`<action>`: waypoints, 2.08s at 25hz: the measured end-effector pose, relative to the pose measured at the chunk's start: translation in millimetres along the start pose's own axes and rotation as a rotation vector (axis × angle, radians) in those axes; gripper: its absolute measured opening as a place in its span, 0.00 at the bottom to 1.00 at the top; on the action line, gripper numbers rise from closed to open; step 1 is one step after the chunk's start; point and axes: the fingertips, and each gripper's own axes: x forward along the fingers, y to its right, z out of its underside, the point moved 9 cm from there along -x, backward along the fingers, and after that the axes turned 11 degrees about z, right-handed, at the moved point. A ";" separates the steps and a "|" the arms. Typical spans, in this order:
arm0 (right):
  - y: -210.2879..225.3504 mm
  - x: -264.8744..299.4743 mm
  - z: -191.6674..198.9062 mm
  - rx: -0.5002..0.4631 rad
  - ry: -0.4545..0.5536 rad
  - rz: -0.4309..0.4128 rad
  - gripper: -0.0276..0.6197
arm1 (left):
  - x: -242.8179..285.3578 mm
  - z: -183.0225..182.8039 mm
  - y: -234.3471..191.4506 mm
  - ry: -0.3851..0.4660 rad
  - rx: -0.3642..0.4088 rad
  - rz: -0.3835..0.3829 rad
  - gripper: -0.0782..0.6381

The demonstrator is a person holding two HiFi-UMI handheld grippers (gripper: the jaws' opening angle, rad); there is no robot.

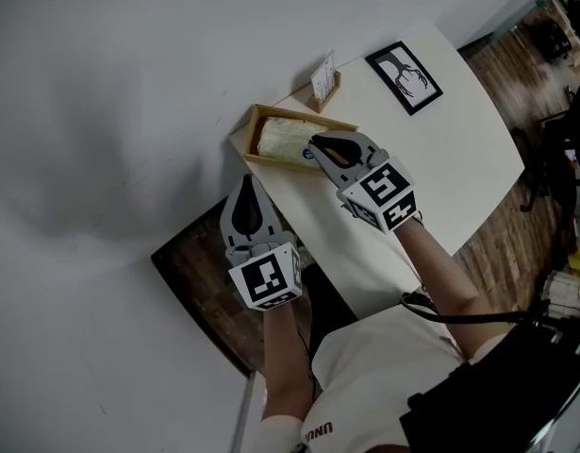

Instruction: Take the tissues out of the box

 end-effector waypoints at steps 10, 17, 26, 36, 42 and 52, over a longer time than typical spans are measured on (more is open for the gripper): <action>1.9 23.7 3.5 -0.073 -0.106 -0.018 0.21 | 17.3 13.4 -3.6 -0.025 -0.043 0.022 0.13; -1.5 40.6 10.1 -0.143 -0.210 -0.049 0.35 | 25.6 18.9 -6.4 -0.035 -0.057 0.023 0.13; -5.1 60.9 20.8 -0.215 -0.329 -0.075 0.44 | 32.2 27.0 -9.5 -0.048 -0.075 0.016 0.13; -2.1 70.6 26.2 -0.226 -0.372 -0.068 0.44 | 35.7 34.9 -7.7 -0.073 -0.100 0.027 0.13; 0.2 77.4 30.3 -0.274 -0.425 -0.063 0.44 | 35.2 36.5 -6.9 -0.079 -0.111 0.030 0.13; -3.1 84.1 35.9 -0.307 -0.472 -0.070 0.30 | 33.8 40.9 -9.6 -0.083 -0.120 0.022 0.13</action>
